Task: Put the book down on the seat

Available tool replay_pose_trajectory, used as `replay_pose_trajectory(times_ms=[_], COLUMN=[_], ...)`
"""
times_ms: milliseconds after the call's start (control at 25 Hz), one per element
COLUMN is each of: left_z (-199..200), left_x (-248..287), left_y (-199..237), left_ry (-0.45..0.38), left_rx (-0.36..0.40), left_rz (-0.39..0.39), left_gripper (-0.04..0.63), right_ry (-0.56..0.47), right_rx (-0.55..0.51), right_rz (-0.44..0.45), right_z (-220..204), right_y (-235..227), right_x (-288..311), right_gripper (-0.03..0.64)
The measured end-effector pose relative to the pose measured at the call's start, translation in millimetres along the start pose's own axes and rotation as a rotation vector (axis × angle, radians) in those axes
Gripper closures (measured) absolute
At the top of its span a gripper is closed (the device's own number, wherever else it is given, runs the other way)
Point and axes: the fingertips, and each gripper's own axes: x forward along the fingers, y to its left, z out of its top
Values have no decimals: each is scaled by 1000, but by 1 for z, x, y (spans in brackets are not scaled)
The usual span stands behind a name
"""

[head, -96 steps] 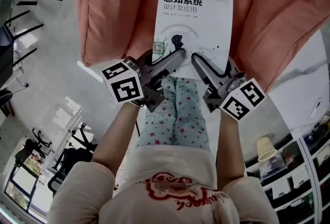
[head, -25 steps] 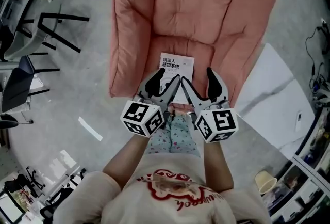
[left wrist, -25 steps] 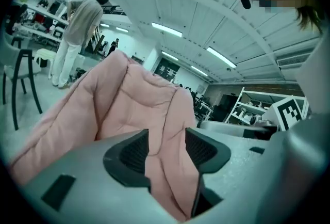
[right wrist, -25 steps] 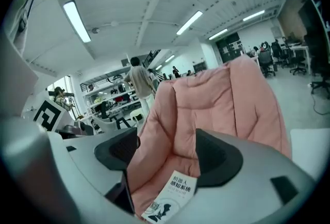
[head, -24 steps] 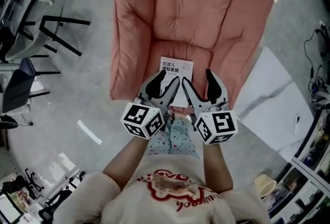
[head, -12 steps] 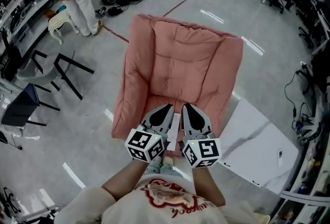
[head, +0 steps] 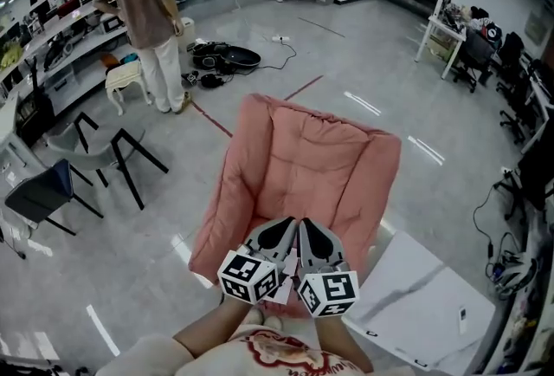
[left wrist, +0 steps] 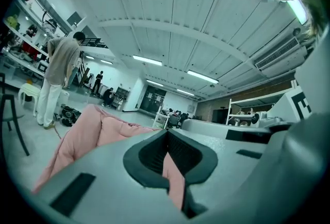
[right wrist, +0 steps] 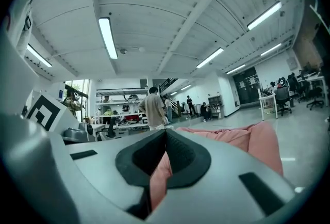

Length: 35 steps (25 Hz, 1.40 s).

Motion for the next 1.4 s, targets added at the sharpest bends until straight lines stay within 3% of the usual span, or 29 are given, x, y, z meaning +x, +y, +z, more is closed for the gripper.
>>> replay_pose_trajectory(times_ms=[280,680,880,1200,1400], left_z=[-22,-45,-52,-56,-68], left_x=[-22,-69,-143,-282,-333], left_y=[-13,-51,-61,-108,-139], left_ry=[-10,-26,-17,-31,-5], left_rx=[-24,-57,-51,22,3], left_rz=[38,6,27,20,-3], left_gripper=[592,592,592,592,592], right_ry=[4,-9,-17,-51,-14], right_rx=[11,-34,-25,-22,-32], right_rz=[18,-10,-38,-45,-54], right_z=[-12,-27,-34,-45,-52], right_y=[4,25,73,188,231], right_x=[-19,-83,-127,-227,-270], right_gripper=[615,615,615,615,615])
